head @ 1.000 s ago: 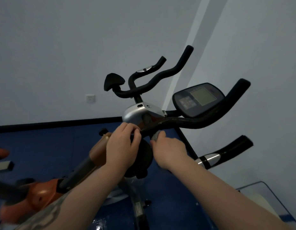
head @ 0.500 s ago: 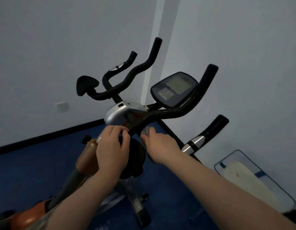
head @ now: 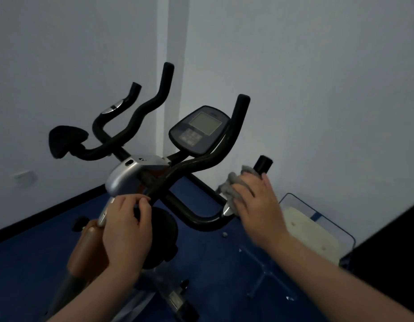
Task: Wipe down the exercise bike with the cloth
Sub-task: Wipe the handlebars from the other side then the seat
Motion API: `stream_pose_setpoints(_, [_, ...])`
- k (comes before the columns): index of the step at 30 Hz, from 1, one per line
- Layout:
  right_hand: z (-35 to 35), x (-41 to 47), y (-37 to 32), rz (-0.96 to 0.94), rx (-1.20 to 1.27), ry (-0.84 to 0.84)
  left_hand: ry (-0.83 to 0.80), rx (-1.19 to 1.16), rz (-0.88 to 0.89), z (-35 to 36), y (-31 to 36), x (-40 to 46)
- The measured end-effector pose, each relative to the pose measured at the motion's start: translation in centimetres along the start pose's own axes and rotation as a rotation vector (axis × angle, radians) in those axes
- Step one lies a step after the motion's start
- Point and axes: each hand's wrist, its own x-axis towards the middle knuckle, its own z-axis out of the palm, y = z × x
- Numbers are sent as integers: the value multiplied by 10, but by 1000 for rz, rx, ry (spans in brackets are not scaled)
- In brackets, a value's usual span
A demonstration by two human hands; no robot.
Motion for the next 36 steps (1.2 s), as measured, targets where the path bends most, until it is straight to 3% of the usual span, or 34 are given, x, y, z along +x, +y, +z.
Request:
stream_pose_setpoints(2, [19,-16,-31,-60,89,27,-2,-14,-7,0,-1,0])
stream_pose_setpoints(6, [4,-5,-12,-357,-61,-224,-8,-11,6,0,-1,0])
stream_pose_setpoints(11, [-15,13,-4,-77,-57,-107,20,9,0,0,1,0])
stream_pose_setpoints(14, [18,0,-56,-84,-168,-157,25,0,-14,1,1,1])
stream_pose_setpoints(16, [24,-6,-76,-44,-73,-218,42,16,-21,2,0,1])
stream_pose_setpoints(21, [6,3,-31,-359,-80,-262,46,1,-23,1,2,-1])
stream_pose_setpoints(26, [24,20,-62,-232,-160,-383,87,3,-96,1,2,0])
stream_pose_setpoints(30, [48,46,-73,-110,52,-487,110,-22,-196,2,-1,-4])
stream_pose_setpoints(32, [47,42,-67,-144,96,-490,104,-31,-260,1,0,-6])
stream_pose_setpoints(36, [23,19,-42,-421,173,-535,69,7,-312,-1,4,-6])
